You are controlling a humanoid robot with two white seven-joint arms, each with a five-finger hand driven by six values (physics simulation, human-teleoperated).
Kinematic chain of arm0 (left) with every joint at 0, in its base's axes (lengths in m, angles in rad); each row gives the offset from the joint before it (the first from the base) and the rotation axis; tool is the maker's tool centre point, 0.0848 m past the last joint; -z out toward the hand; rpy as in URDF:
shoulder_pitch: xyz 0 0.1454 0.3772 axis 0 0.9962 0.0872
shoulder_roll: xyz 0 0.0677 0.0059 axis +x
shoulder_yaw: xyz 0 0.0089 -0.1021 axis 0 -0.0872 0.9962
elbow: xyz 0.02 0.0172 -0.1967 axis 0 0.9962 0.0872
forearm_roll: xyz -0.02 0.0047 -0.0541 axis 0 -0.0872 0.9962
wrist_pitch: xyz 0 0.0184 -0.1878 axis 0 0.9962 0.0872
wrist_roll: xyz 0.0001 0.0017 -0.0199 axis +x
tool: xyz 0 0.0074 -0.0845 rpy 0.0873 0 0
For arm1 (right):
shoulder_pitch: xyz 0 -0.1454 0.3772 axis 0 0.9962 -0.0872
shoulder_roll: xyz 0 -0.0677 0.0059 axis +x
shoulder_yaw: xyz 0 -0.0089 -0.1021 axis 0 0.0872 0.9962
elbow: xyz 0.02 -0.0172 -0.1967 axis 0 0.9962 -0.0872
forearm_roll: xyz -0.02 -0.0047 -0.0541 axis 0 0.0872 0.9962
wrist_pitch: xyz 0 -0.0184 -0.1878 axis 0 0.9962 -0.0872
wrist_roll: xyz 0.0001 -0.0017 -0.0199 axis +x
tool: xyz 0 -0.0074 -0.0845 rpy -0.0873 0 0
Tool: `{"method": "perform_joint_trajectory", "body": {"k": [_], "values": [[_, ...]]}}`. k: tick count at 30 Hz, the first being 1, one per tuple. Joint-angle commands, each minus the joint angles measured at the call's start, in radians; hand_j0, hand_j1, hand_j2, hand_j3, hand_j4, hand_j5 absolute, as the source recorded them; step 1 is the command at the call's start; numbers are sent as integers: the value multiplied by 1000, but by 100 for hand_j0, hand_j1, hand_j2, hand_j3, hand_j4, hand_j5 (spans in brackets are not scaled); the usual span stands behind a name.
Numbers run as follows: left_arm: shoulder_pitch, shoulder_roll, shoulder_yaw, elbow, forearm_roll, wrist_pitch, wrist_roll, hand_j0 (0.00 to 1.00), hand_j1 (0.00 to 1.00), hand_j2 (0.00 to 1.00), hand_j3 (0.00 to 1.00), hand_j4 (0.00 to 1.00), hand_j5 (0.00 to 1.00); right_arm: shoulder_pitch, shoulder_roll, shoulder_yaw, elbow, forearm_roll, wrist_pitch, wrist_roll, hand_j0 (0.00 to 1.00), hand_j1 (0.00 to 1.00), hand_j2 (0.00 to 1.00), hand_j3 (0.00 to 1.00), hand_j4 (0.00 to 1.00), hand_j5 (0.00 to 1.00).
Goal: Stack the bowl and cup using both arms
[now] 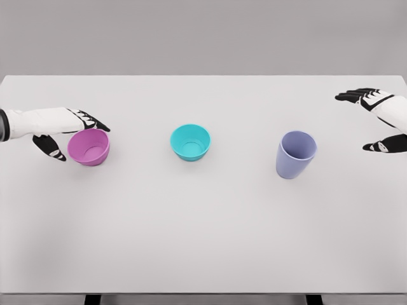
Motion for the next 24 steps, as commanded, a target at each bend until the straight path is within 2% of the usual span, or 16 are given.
{"method": "perform_joint_trajectory", "body": {"k": [1,24], "values": [[0,0,0,0,5,2,0,99,99,99,99,99,99,0,-5,1,3,-7,3,-1,100,100,100,100,100,100],[5,-12,-1,-8,-7,2,0,99,99,99,99,99,99,0,-10,2,1,-6,3,-1,100,100,100,100,100,100]]}}
